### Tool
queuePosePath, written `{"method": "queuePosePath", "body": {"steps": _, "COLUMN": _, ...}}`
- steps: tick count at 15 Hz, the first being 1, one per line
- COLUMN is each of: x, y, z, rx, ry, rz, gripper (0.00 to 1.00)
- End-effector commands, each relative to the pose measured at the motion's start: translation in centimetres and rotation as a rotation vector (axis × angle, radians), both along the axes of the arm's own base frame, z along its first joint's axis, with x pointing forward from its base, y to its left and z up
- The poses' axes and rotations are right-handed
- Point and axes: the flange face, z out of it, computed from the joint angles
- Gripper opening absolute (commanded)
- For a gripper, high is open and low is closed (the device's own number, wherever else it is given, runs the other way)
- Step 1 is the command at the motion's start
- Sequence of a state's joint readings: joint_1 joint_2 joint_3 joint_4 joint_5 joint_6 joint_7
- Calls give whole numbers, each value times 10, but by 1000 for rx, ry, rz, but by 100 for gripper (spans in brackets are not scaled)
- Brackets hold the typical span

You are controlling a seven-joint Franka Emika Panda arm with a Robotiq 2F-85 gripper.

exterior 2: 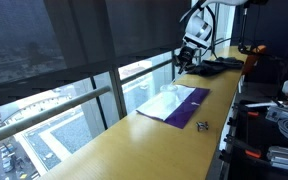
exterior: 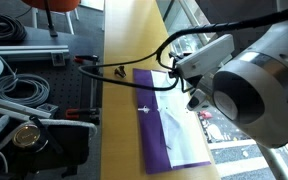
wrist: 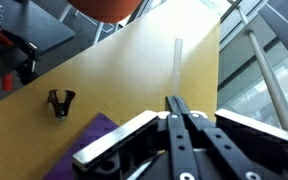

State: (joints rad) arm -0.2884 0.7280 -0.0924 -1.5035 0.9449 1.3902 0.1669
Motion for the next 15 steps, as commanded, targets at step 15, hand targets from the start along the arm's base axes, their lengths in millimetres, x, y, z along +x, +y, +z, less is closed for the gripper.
{"method": "queuePosePath", "body": {"steps": 15, "x": 2, "y": -4, "z": 22, "rx": -24, "ry": 43, "rz": -42, "gripper": 0}}
